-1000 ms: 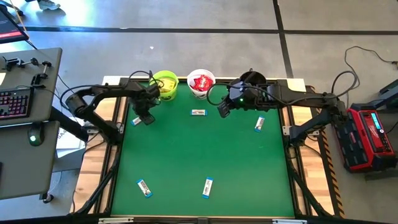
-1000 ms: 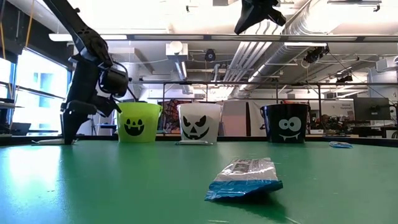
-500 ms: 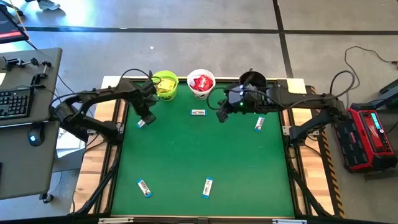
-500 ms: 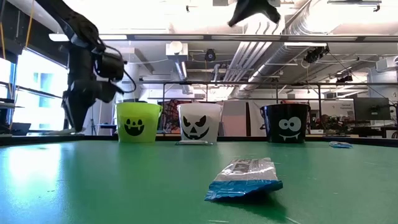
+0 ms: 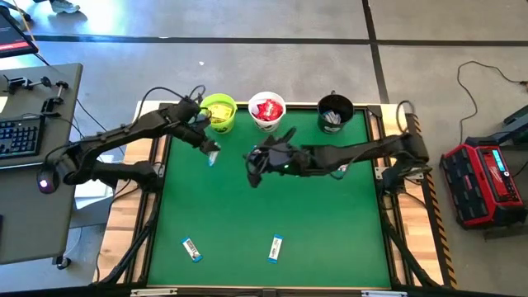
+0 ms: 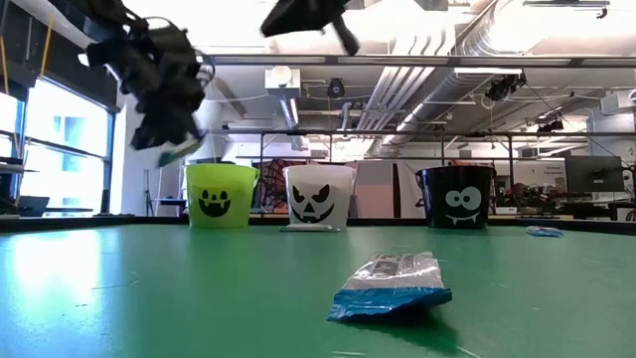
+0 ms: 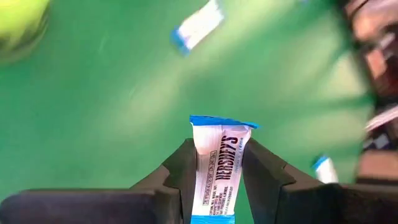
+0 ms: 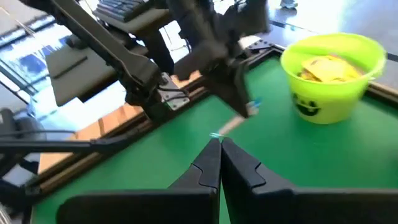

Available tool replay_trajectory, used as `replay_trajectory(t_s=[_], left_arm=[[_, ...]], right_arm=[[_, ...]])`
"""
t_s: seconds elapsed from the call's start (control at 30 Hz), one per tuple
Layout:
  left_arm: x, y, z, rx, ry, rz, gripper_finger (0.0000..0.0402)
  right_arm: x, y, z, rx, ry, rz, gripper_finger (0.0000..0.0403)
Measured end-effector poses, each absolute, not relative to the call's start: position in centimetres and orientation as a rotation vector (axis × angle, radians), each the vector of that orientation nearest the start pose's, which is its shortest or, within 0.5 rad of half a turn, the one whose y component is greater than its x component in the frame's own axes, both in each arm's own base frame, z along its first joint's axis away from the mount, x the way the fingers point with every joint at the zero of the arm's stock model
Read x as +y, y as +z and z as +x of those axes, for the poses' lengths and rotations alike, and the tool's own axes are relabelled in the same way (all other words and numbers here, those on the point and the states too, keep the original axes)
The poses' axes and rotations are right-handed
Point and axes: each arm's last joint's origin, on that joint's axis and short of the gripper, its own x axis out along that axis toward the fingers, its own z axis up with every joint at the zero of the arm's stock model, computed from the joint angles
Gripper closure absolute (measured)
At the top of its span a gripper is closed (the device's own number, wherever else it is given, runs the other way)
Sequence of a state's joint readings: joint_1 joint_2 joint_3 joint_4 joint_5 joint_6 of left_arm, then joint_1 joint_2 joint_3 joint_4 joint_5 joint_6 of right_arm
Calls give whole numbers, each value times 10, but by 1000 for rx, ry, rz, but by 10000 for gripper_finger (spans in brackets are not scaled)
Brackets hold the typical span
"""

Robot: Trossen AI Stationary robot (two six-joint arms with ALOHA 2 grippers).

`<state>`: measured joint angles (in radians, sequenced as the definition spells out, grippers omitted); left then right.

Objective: Sort candy by brand, put in halloween buckets
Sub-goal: Put the white chocolate bar into the black bucket

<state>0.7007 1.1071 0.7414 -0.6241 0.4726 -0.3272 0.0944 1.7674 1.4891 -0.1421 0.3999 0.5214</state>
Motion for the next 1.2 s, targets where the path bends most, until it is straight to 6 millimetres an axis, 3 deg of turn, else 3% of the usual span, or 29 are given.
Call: replay_trajectory(t_s=[0.27,0.63,0.87,1.2], left_arm=[[118,262,180,467,318,-903,309],[110,287,201,194,336,-853,309],[100,295,210,106,346,-806,309],[84,306,219,2,304,-768,309]], right_arm=[[15,293,426,291,-460,495,382],[-7,298,426,283,-517,424,217],[-10,315,426,241,-614,294,206],[-15,317,425,239,-682,245,206]])
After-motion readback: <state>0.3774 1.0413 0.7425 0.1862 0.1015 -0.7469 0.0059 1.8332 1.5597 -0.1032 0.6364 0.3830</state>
